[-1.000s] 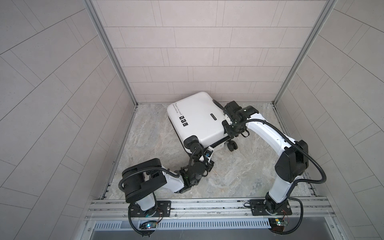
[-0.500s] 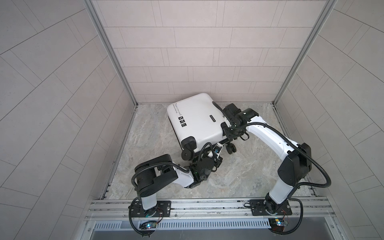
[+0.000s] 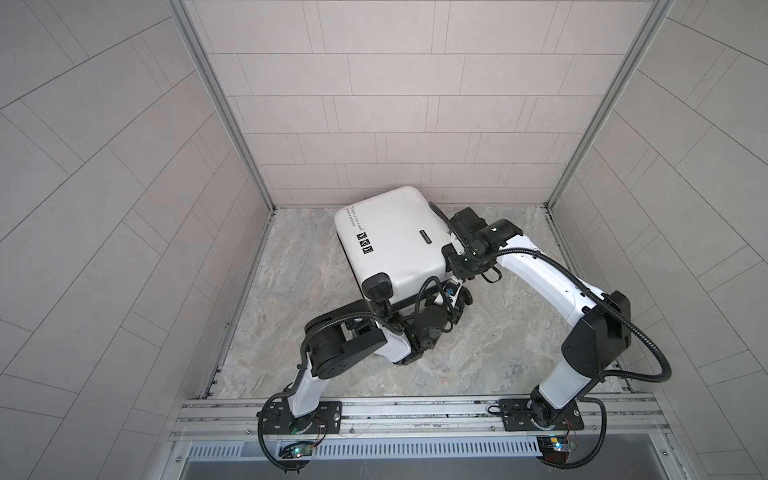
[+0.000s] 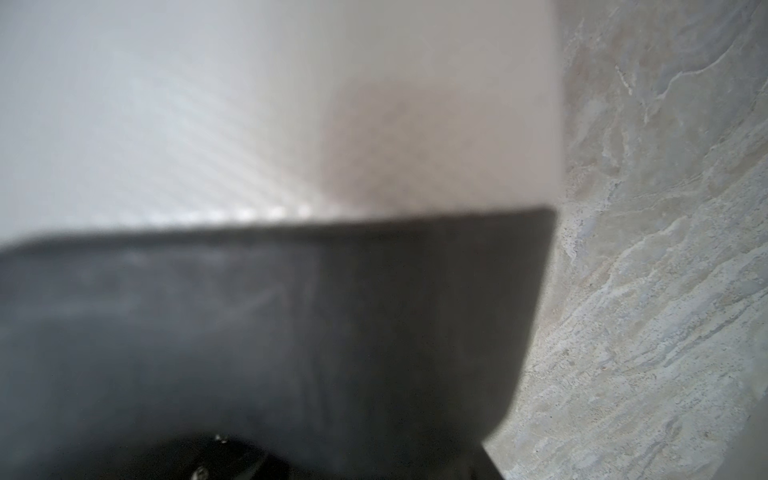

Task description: Pack the luggage

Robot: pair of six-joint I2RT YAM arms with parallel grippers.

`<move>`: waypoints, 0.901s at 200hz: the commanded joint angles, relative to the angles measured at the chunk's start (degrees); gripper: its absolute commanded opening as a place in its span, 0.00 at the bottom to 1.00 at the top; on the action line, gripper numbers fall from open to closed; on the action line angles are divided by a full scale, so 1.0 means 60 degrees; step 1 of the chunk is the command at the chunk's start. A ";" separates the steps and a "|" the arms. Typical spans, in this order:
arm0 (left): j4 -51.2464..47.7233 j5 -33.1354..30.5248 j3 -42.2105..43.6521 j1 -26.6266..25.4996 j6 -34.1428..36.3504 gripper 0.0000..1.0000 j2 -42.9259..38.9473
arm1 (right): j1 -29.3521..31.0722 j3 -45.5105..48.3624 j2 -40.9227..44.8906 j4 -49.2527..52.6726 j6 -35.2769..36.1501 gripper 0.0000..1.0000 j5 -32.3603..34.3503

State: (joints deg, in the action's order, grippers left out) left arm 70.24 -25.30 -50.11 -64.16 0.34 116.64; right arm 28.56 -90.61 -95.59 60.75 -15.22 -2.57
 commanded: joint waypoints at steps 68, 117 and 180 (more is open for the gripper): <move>0.0980 0.1518 -0.0924 -0.0307 -0.0310 0.06 0.0064 | 0.0600 0.0079 0.0053 -0.1117 -0.0013 0.00 -0.1467; 0.0865 -0.0149 0.1126 -0.1059 0.0772 0.64 -0.1935 | 0.0225 0.0110 0.0165 -0.1146 -0.0017 0.47 -0.1326; -0.5723 -0.2418 0.1452 -0.1889 -0.0441 0.66 -0.6104 | -0.0096 0.0046 0.0691 -0.1419 -0.0209 0.82 -0.0820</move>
State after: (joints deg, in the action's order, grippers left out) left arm 57.60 -32.36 -40.12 -75.88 3.16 89.03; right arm 28.29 -89.86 -94.43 56.12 -15.49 -7.51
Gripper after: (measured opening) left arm 0.656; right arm 0.796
